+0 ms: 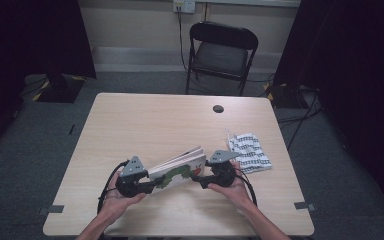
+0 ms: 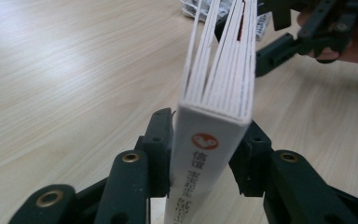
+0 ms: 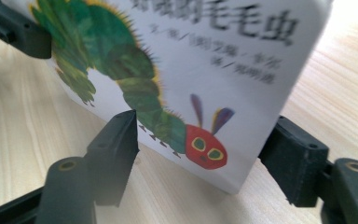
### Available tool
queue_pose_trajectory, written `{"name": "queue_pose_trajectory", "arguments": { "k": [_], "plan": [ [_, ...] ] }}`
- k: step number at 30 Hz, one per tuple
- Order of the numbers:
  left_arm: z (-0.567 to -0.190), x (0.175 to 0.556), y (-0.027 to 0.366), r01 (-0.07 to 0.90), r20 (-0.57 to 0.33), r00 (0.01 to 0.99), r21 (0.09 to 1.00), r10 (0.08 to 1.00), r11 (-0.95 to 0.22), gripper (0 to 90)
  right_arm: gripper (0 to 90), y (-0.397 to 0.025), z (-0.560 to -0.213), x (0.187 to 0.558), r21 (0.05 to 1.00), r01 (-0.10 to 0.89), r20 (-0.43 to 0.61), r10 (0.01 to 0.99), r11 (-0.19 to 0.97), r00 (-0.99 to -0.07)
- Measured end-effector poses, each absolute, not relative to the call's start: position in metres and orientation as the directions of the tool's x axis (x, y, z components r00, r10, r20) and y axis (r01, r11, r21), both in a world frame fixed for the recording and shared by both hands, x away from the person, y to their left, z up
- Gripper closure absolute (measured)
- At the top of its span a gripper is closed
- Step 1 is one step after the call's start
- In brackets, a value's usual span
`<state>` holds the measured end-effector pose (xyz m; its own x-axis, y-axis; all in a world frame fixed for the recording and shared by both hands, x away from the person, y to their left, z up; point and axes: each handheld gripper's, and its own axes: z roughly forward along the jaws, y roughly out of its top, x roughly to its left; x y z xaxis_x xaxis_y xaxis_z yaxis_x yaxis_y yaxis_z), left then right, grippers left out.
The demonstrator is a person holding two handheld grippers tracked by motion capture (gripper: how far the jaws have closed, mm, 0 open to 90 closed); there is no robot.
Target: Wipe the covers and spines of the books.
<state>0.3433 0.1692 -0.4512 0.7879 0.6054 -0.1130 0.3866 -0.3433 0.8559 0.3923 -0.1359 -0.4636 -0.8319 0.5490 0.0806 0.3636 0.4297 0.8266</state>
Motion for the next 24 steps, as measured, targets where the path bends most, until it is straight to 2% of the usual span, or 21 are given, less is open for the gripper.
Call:
{"name": "queue_pose_trajectory", "arguments": {
  "k": [6,11,24],
  "plan": [
    [-0.452,0.344,0.171,0.385,-0.119,0.793,0.858,0.597,-0.340,64.8,29.2,-0.148,-0.461,0.401,0.824,0.405,0.131,0.562,0.397,-0.817],
    [-0.452,0.344,0.171,0.385,-0.118,0.793,0.857,0.597,-0.343,63.5,29.4,-0.169,-0.457,0.407,0.822,0.437,0.140,0.614,0.365,-0.777],
    [-0.454,0.345,0.173,0.398,-0.127,0.796,0.847,0.592,-0.352,63.6,37.6,-0.238,-0.447,0.438,0.808,0.512,0.115,0.774,0.292,-0.622]
  ]
}}
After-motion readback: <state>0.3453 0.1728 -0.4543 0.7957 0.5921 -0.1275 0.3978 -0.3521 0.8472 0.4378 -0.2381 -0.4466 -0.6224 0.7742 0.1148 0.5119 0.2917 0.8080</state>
